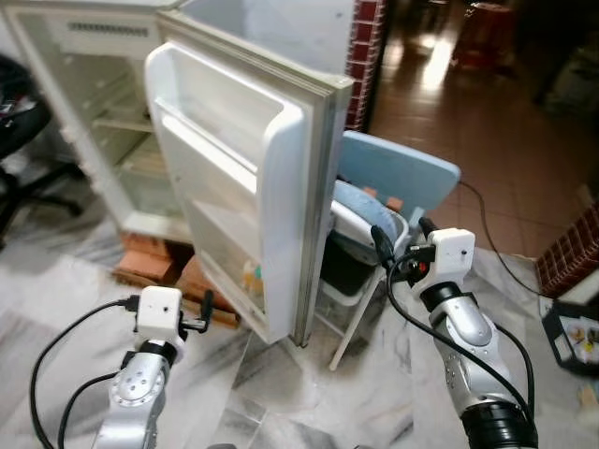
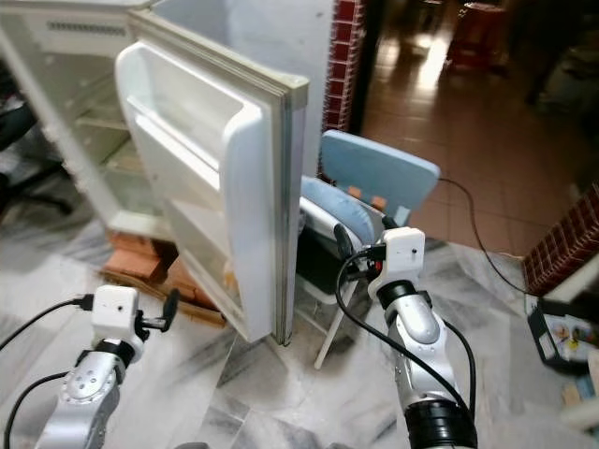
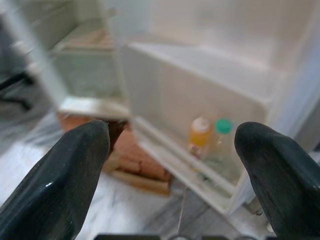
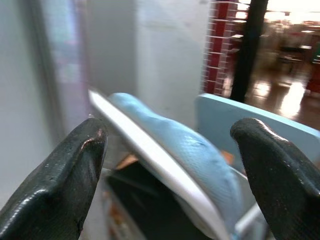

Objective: Restocking fridge

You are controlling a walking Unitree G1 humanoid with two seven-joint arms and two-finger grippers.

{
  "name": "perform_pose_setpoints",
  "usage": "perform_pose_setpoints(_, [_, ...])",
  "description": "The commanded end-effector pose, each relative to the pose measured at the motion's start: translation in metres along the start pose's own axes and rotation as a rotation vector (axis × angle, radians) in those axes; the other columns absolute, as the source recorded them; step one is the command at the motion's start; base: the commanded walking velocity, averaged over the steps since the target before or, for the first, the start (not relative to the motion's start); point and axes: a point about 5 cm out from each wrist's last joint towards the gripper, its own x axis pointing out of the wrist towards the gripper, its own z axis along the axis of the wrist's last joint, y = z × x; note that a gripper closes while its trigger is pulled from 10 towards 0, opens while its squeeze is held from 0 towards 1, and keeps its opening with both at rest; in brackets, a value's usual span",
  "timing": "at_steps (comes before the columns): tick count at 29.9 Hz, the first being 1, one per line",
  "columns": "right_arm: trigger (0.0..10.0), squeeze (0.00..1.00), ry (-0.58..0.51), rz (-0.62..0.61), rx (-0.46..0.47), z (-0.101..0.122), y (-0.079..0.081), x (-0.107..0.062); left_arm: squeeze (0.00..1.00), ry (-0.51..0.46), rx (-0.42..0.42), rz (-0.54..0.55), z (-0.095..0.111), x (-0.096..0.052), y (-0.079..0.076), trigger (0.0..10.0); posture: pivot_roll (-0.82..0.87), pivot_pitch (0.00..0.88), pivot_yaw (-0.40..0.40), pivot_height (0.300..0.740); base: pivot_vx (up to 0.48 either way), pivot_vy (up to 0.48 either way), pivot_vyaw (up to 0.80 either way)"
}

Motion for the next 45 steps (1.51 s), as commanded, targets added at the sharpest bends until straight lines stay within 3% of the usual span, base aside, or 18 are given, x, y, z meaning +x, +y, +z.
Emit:
perform_pose_setpoints(1, [10.0,0.00,0.005,0.029,0.009,-0.003,0.011,0.002,0.00,0.022,-0.006,0.024,-0.004,-0.004,0.008,10.0,0.07,0.000,-0.032,0.740,0.000,0.000,0.69])
perform_pose_setpoints(6, [10.0,0.00,0.021,0.024,0.042,-0.007,0.017,0.012,0.00,0.025,-0.024,0.018,-0.006,-0.006,-0.002,10.0,0.08,0.000,-0.028,0.740,0.000,0.000,0.65])
perform_pose_setpoints(14, [10.0,0.00,0.057,-0.058,0.069,-0.008,0.013,0.033,0.00,0.007,-0.012,0.019,-0.003,0.001,-0.005,10.0,0.10,0.000,-0.043,0.740,0.000,0.000,0.13])
perform_pose_setpoints(20, [10.0,0.00,0.079,-0.179,0.077,0.001,0.003,0.051,0.00,-0.009,-0.003,0.039,0.003,0.004,-0.003,10.0,0.11,0.000,-0.044,0.740,0.000,0.000,0.00])
perform_pose_setpoints(22, [10.0,0.00,0.077,-0.194,0.078,0.006,0.003,0.058,0.00,-0.009,0.001,0.037,0.003,0.005,-0.003,10.0,0.11,0.000,-0.042,0.740,0.000,0.000,0.00])
perform_pose_setpoints(24, [10.0,0.00,0.054,-0.178,0.141,0.015,0.010,0.069,0.00,-0.011,0.003,0.031,0.003,0.007,-0.005,10.0,0.11,0.000,-0.043,0.740,0.000,0.000,0.00])
perform_pose_setpoints(28, [10.0,0.00,-0.017,-0.058,0.253,0.032,0.030,0.082,0.00,-0.018,0.003,0.021,0.005,0.010,-0.009,10.0,0.11,0.000,-0.042,0.740,0.000,0.000,0.00])
perform_pose_setpoints(29, [10.0,0.00,-0.044,-0.005,0.293,0.038,0.037,0.085,0.00,-0.019,0.003,0.019,0.005,0.011,-0.010,10.0,0.11,0.000,-0.042,0.740,0.000,0.000,0.00])
perform_pose_setpoints(30, [10.0,0.00,-0.093,0.131,0.386,0.050,0.055,0.088,0.00,-0.020,0.005,0.014,0.006,0.012,-0.011,10.0,0.10,0.000,-0.043,0.740,0.000,0.000,0.00])
perform_pose_setpoints(31, [10.0,0.00,-0.093,0.131,0.386,0.050,0.055,0.088,0.00,-0.020,0.005,0.014,0.006,0.012,-0.011,10.0,0.10,0.000,-0.043,0.740,0.000,0.000,0.00])
perform_pose_setpoints(33, [10.0,0.00,-0.160,0.367,0.548,0.068,0.079,0.084,0.00,-0.020,0.007,0.009,0.006,0.012,-0.012,10.0,0.11,0.000,-0.043,0.740,0.000,0.000,0.00])
perform_pose_setpoints(35, [10.0,0.00,-0.180,0.439,0.594,0.073,0.086,0.081,0.00,-0.021,0.008,0.008,0.006,0.012,-0.012,10.0,0.11,0.000,-0.044,0.740,0.000,0.000,0.00])
perform_pose_setpoints(36, [10.0,0.00,-0.214,0.712,0.693,0.089,0.103,0.060,0.00,-0.020,0.009,0.006,0.005,0.012,-0.012,10.0,0.10,0.000,-0.047,0.740,0.000,0.000,0.00])
perform_pose_setpoints(37, [10.0,0.00,-0.214,0.712,0.693,0.089,0.103,0.060,0.00,-0.020,0.009,0.006,0.005,0.012,-0.012,10.0,0.10,0.000,-0.047,0.740,0.000,0.000,0.00])
perform_pose_setpoints(38, [10.0,0.00,-0.191,0.870,0.707,0.088,0.112,0.043,0.00,-0.020,0.010,0.005,0.004,0.012,-0.012,10.0,0.10,0.000,-0.047,0.740,0.000,0.000,0.00])
perform_pose_setpoints(45, [10.0,0.00,0.016,0.823,0.537,0.034,0.099,0.023,0.00,-0.019,0.012,0.000,0.003,0.011,-0.013,10.0,0.10,0.000,-0.042,0.740,0.000,0.000,0.00])
